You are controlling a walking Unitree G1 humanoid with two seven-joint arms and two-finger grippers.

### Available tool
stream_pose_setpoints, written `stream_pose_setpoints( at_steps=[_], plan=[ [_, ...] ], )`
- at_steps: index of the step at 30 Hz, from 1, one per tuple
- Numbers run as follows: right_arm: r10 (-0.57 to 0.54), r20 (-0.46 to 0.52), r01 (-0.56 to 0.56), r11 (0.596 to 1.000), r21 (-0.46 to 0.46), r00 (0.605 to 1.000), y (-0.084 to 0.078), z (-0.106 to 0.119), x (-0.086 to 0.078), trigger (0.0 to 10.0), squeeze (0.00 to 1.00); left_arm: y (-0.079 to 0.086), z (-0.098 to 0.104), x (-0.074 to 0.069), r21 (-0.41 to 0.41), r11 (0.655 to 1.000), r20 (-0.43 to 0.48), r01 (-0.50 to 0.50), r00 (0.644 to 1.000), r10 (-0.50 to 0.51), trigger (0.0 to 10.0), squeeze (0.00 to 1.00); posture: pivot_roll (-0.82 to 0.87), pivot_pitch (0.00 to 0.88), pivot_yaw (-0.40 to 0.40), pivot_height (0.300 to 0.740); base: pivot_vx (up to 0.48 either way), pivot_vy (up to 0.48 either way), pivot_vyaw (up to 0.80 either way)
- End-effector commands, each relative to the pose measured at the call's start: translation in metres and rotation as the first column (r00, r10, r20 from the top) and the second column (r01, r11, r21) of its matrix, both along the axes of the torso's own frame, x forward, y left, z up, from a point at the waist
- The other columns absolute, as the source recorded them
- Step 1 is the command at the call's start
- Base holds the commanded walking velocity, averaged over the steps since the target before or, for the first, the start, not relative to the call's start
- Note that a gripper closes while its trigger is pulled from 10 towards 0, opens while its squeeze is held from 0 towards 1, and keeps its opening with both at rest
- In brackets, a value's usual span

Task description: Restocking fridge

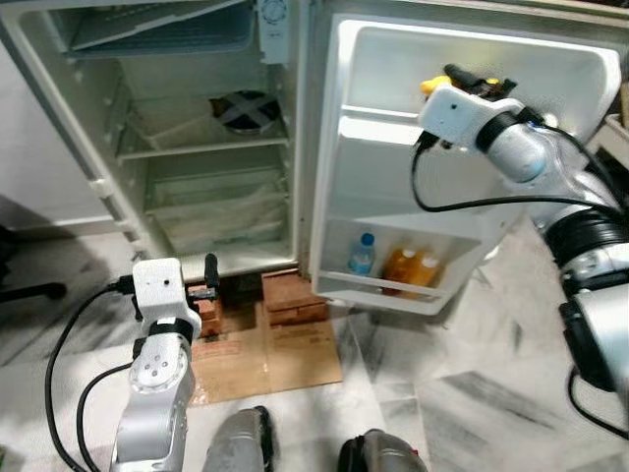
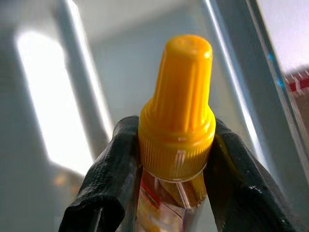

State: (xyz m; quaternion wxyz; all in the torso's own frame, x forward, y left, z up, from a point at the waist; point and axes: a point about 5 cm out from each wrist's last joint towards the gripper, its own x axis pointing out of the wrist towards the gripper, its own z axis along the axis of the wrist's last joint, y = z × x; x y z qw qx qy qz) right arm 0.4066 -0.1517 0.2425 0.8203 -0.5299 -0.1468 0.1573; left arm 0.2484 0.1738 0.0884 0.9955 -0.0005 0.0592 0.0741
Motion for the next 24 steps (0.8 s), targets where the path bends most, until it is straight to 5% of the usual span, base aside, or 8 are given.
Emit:
stream_pose_setpoints(
  at_steps=[1, 10, 17, 21, 24],
  plan=[
    [0.053, 0.050, -0.054, 0.998, 0.017, 0.997, 0.014, 0.004, -0.002, 0.0, 0.00, 0.002, 0.000, -0.002, 0.015, 1.000, -0.007, -0.008, 1.000, 0.008, 10.0, 0.00, 0.09, 0.100, -0.035, 0.740, 0.000, 0.000, 0.00],
    [0.167, 0.112, -0.181, 0.976, 0.121, 0.980, 0.061, 0.013, -0.007, 0.0, 0.00, 0.003, -0.002, -0.003, 0.016, 1.000, -0.011, -0.015, 1.000, 0.015, 10.0, 0.00, 0.10, 0.101, -0.044, 0.740, 0.000, 0.000, 0.00],
    [0.200, 0.017, -0.200, 0.969, 0.146, 0.980, 0.093, -0.003, -0.009, 0.0, 0.00, 0.002, -0.002, -0.003, 0.014, 1.000, -0.015, -0.016, 1.000, 0.016, 10.0, 0.00, 0.10, 0.104, -0.046, 0.740, 0.000, 0.000, 0.00],
    [0.137, -0.036, -0.132, 0.984, 0.121, 0.990, 0.093, -0.012, -0.005, 0.0, 0.00, 0.001, -0.002, -0.004, 0.015, 1.000, -0.016, -0.015, 1.000, 0.015, 10.0, 0.00, 0.11, 0.105, -0.049, 0.740, 0.000, 0.000, 0.00],
    [0.041, -0.055, -0.035, 0.994, 0.106, 0.998, 0.076, -0.013, 0.002, 0.0, 0.00, 0.002, -0.003, -0.005, 0.015, 1.000, -0.019, -0.020, 1.000, 0.020, 10.0, 0.00, 0.10, 0.108, -0.052, 0.740, 0.000, 0.000, 0.00]
  ],
)
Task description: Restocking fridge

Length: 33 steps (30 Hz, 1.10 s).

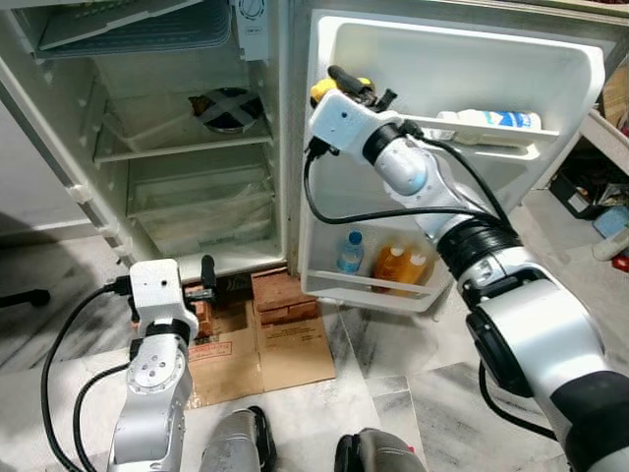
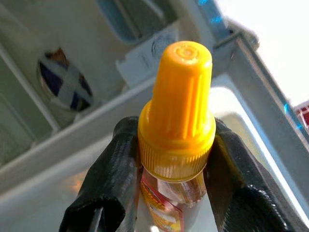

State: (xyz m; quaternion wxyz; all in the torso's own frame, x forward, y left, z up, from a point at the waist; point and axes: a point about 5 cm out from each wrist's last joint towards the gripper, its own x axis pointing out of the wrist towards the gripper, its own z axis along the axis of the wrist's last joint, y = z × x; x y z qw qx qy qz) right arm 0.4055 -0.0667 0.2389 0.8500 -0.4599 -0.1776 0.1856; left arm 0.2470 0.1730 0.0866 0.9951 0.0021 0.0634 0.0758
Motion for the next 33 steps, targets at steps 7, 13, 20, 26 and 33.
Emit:
stream_pose_setpoints(
  at_steps=[7, 13, 20, 26, 33],
  plan=[
    [-0.176, -0.011, 0.173, 0.974, -0.147, 0.984, -0.035, -0.007, 0.010, 0.0, 0.00, 0.002, -0.002, -0.004, 0.008, 1.000, -0.016, -0.017, 1.000, 0.018, 10.0, 0.00, 0.10, 0.108, -0.053, 0.740, 0.000, 0.000, 0.00],
    [-0.207, -0.001, 0.205, 0.967, -0.148, 0.978, -0.038, -0.003, 0.012, 0.0, 0.00, 0.001, -0.002, -0.003, 0.007, 1.000, -0.020, -0.013, 1.000, 0.013, 10.0, 0.00, 0.10, 0.108, -0.052, 0.740, 0.000, 0.000, 0.00],
    [-0.247, 0.053, 0.252, 0.945, -0.208, 0.968, -0.044, 0.002, 0.015, 0.0, 0.00, 0.002, -0.003, -0.004, 0.008, 1.000, -0.024, -0.020, 1.000, 0.021, 10.0, 0.00, 0.11, 0.108, -0.053, 0.740, 0.000, 0.000, 0.00],
    [-0.236, 0.010, 0.233, 0.952, -0.197, 0.972, -0.040, -0.003, 0.014, 10.0, 0.00, 0.002, -0.003, -0.004, 0.008, 1.000, -0.024, -0.019, 1.000, 0.019, 10.0, 0.00, 0.10, 0.104, -0.053, 0.740, 0.000, 0.000, 0.00],
    [-0.228, -0.005, 0.224, 0.962, -0.158, 0.974, -0.038, -0.005, 0.013, 10.0, 1.00, 0.002, -0.003, -0.004, 0.009, 1.000, -0.026, -0.017, 1.000, 0.017, 10.0, 0.00, 0.11, 0.102, -0.054, 0.740, 0.000, 0.000, 0.00]
  ],
)
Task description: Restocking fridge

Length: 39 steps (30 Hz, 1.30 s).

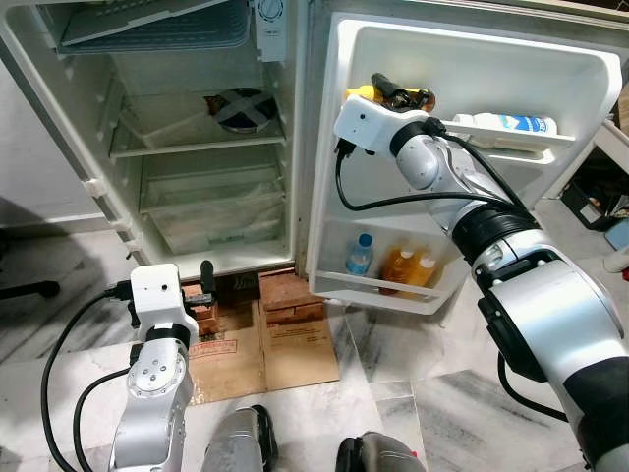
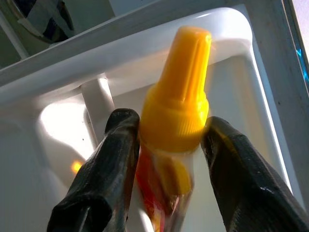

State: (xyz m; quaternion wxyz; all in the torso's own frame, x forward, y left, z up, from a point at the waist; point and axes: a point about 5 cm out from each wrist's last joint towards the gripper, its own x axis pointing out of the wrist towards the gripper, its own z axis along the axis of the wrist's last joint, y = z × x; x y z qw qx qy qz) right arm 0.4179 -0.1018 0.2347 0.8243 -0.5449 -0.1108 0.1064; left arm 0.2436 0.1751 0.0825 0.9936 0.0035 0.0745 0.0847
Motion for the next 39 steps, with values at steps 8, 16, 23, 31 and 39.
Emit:
stream_pose_setpoints(
  at_steps=[8, 16, 23, 31, 39],
  plan=[
    [0.003, 0.063, -0.011, 0.991, 0.130, 0.998, 0.001, 0.015, 0.001, 10.0, 1.00, 0.000, 0.001, -0.001, 0.008, 1.000, -0.003, -0.005, 1.000, 0.005, 10.0, 0.00, 0.11, 0.098, -0.057, 0.740, 0.000, 0.000, 0.00],
    [0.016, 0.160, -0.053, 0.971, 0.231, 0.987, -0.001, 0.031, -0.002, 10.0, 1.00, 0.000, 0.001, -0.001, 0.010, 1.000, -0.004, -0.005, 1.000, 0.005, 10.0, 0.00, 0.11, 0.099, -0.055, 0.740, 0.000, 0.000, 0.00],
    [0.137, 0.205, -0.204, 0.912, 0.355, 0.969, 0.011, 0.040, -0.010, 10.0, 1.00, 0.001, 0.001, -0.001, 0.012, 1.000, -0.005, -0.003, 1.000, 0.003, 10.0, 0.00, 0.11, 0.103, -0.051, 0.740, 0.000, 0.000, 0.00],
    [0.179, 0.292, -0.295, 0.854, 0.427, 0.939, 0.008, 0.040, -0.021, 10.0, 1.00, 0.002, 0.001, -0.001, 0.014, 1.000, -0.006, -0.003, 1.000, 0.003, 10.0, 0.00, 0.11, 0.103, -0.049, 0.740, 0.000, 0.000, 0.00],
    [0.158, 0.277, -0.273, 0.849, 0.451, 0.948, -0.006, 0.019, -0.029, 10.0, 1.00, 0.002, 0.001, 0.000, 0.015, 1.000, -0.009, 0.001, 1.000, -0.001, 10.0, 0.00, 0.10, 0.104, -0.043, 0.740, 0.000, 0.000, 0.00]
  ],
)
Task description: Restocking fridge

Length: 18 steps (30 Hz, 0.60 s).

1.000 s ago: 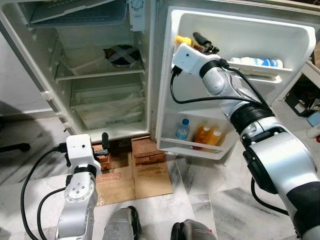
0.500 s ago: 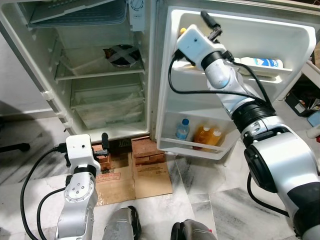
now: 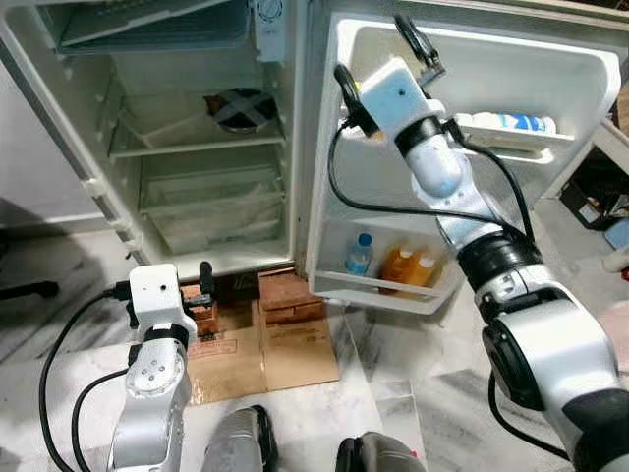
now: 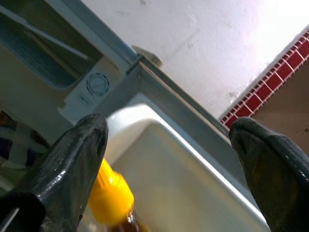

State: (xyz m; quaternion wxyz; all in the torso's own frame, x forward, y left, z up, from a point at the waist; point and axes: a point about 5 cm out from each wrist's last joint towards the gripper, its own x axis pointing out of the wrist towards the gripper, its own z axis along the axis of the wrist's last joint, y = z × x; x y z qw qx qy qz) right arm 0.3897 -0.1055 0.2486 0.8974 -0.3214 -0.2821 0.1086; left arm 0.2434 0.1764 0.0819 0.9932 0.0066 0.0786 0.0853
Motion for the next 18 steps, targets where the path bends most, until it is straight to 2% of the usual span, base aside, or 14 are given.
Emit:
stream_pose_setpoints(
  at_steps=[1, 7, 8, 9, 11, 12, 13, 14, 15, 16, 18],
  plan=[
    [-0.005, 0.008, 0.005, 1.000, 0.022, 1.000, -0.003, 0.003, -0.001, 10.0, 1.00, 0.000, 0.002, 0.000, 0.009, 1.000, 0.000, 0.003, 1.000, -0.003, 10.0, 0.00, 0.10, 0.104, -0.043, 0.740, 0.000, 0.000, 0.00],
    [-0.050, -0.027, 0.051, 0.998, 0.042, 0.998, 0.001, -0.013, -0.004, 10.0, 1.00, 0.000, 0.002, 0.001, 0.010, 1.000, 0.000, 0.009, 1.000, -0.009, 10.0, 0.00, 0.10, 0.110, -0.040, 0.740, 0.000, 0.000, 0.00],
    [-0.052, -0.058, 0.056, 0.995, 0.082, 0.997, 0.006, -0.017, -0.003, 10.0, 0.91, 0.000, 0.003, 0.000, 0.011, 1.000, 0.001, 0.009, 1.000, -0.009, 10.0, 0.00, 0.11, 0.116, -0.040, 0.740, 0.000, 0.000, 0.00],
    [-0.051, -0.065, 0.057, 0.994, 0.091, 0.997, 0.007, -0.018, -0.003, 10.0, 0.87, 0.000, 0.003, 0.000, 0.011, 1.000, 0.001, 0.009, 1.000, -0.009, 10.0, 0.00, 0.11, 0.116, -0.040, 0.740, 0.000, 0.000, 0.00],
    [-0.052, -0.075, 0.060, 0.993, 0.103, 0.996, 0.008, -0.019, -0.003, 10.0, 0.87, 0.000, 0.003, -0.001, 0.011, 1.000, 0.001, 0.009, 1.000, -0.009, 10.0, 0.00, 0.11, 0.123, -0.039, 0.740, 0.000, 0.000, 0.00],
    [-0.063, -0.126, 0.080, 0.988, 0.135, 0.990, 0.013, -0.023, 0.001, 10.0, 0.58, 0.001, 0.003, -0.003, 0.013, 1.000, -0.004, 0.004, 1.000, -0.004, 10.0, 0.00, 0.12, 0.130, -0.041, 0.740, 0.000, 0.000, 0.00],
    [-0.067, -0.149, 0.091, 0.983, 0.157, 0.987, 0.016, -0.024, 0.003, 10.0, 0.37, 0.002, 0.003, -0.005, 0.014, 1.000, -0.007, 0.002, 1.000, -0.002, 10.0, 0.00, 0.13, 0.134, -0.042, 0.740, 0.000, 0.000, 0.00],
    [-0.070, -0.161, 0.098, 0.980, 0.170, 0.984, 0.018, -0.025, 0.004, 10.0, 0.37, 0.003, 0.003, -0.006, 0.014, 1.000, -0.009, 0.000, 1.000, 0.000, 10.0, 0.00, 0.13, 0.134, -0.042, 0.740, 0.000, 0.000, 0.00],
    [-0.082, -0.172, 0.112, 0.978, 0.175, 0.982, 0.021, -0.025, 0.005, 10.0, 0.09, 0.004, 0.002, -0.008, 0.017, 1.000, -0.013, -0.004, 1.000, 0.004, 10.0, 0.00, 0.13, 0.138, -0.044, 0.740, 0.000, 0.000, 0.00],
    [-0.082, -0.172, 0.112, 0.978, 0.175, 0.982, 0.021, -0.025, 0.005, 10.0, 0.09, 0.004, 0.002, -0.008, 0.017, 1.000, -0.013, -0.004, 1.000, 0.004, 10.0, 0.00, 0.13, 0.138, -0.044, 0.740, 0.000, 0.000, 0.00],
    [-0.100, -0.193, 0.137, 0.972, 0.190, 0.976, 0.021, -0.025, 0.007, 10.0, 0.00, 0.006, 0.002, -0.010, 0.020, 1.000, -0.015, -0.008, 1.000, 0.008, 10.0, 0.00, 0.14, 0.139, -0.045, 0.740, 0.000, 0.000, 0.00]
  ],
)
